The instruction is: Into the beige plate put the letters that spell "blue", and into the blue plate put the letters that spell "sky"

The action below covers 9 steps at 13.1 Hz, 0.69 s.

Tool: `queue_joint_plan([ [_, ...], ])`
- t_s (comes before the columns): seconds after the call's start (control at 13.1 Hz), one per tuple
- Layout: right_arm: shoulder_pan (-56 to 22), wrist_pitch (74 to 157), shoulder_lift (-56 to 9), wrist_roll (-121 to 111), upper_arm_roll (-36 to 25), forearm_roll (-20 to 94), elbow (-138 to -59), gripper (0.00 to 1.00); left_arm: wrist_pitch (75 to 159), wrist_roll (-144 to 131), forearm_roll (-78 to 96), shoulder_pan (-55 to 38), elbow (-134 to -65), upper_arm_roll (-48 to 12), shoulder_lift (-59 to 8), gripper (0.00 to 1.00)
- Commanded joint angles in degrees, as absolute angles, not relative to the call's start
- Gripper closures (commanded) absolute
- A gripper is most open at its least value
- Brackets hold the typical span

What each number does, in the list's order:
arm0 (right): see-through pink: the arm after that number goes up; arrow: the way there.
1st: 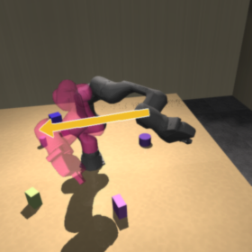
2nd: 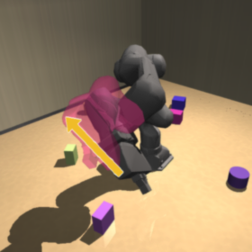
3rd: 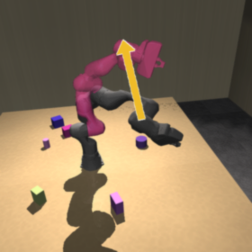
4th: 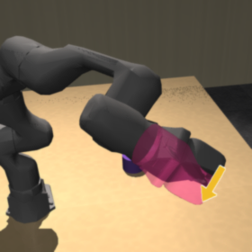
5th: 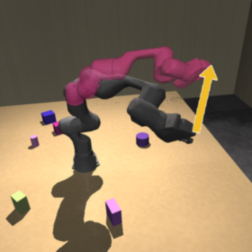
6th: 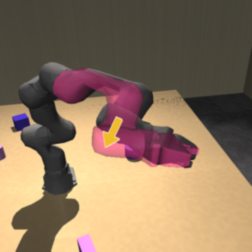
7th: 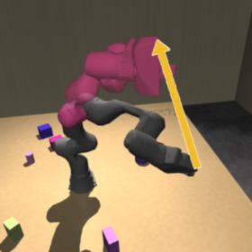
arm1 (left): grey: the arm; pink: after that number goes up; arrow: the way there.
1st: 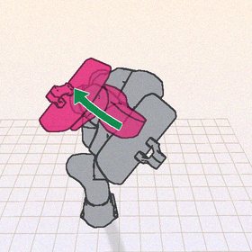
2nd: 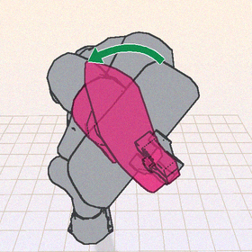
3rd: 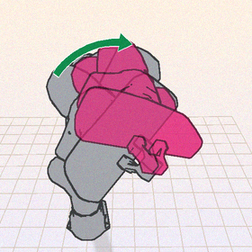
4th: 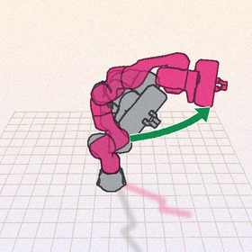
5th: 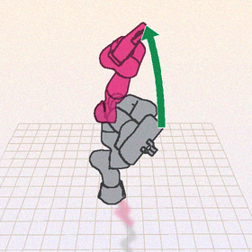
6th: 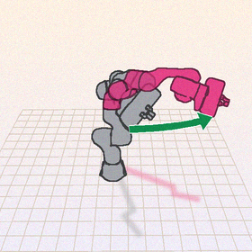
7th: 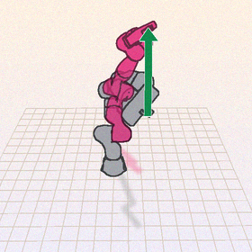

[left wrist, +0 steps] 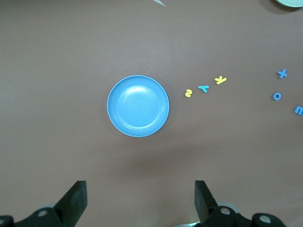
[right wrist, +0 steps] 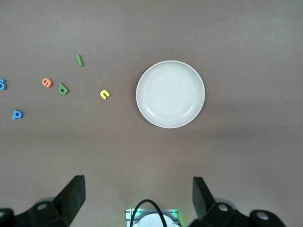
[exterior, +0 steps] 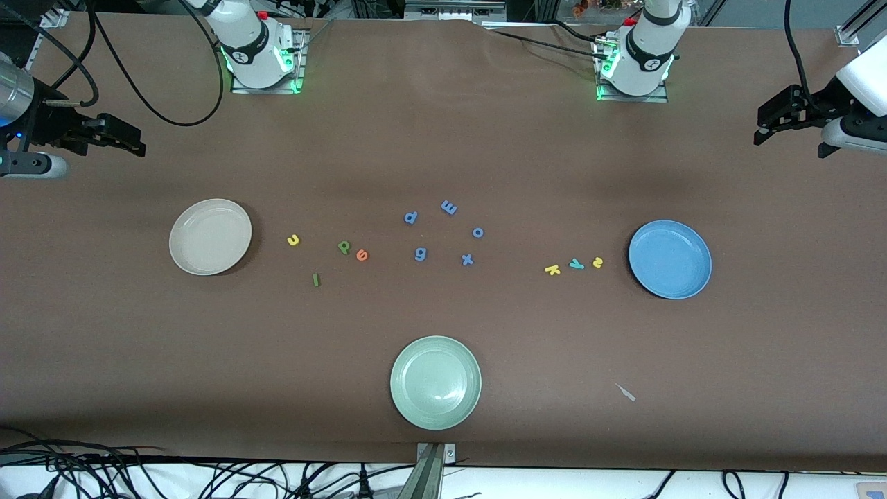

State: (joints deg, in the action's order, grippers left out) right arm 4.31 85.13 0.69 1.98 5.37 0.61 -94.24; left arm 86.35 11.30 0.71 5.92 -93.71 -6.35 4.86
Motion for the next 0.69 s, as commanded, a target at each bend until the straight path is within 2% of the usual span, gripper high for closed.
queue_joint_plan([
  [0.0, 2.8, 84.6, 0.3, 2.7, 4.0, 0.0, -93.3, 0.00, 84.8, 10.4, -0.6, 5.7, -91.8, -6.7, 4.1, 0.00],
  [0.61, 2.9, 84.8, -0.7, 2.5, 4.0, 0.1, -92.6, 0.00, 84.8, 10.4, -0.5, 5.7, -91.8, -6.7, 4.1, 0.00],
])
